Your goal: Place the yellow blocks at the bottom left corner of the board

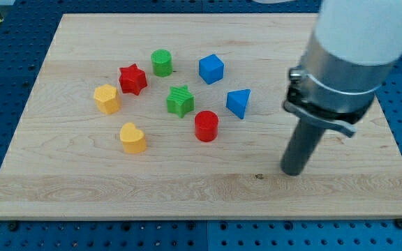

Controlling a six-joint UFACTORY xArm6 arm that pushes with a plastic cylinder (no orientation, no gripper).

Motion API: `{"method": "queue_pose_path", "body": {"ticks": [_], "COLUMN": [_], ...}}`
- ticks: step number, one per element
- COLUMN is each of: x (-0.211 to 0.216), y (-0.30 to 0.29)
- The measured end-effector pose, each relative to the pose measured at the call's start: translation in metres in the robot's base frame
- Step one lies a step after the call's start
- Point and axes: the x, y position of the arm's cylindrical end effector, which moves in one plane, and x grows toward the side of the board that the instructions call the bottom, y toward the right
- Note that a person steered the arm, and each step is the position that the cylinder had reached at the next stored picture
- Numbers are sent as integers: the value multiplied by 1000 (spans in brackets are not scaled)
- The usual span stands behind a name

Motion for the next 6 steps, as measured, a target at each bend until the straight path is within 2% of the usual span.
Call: {"method": "queue_pose_path", "body": {"ticks": [1, 2, 3, 6], "x": [0, -3, -51, -58], "y": [-69, -85, -124, -169]}}
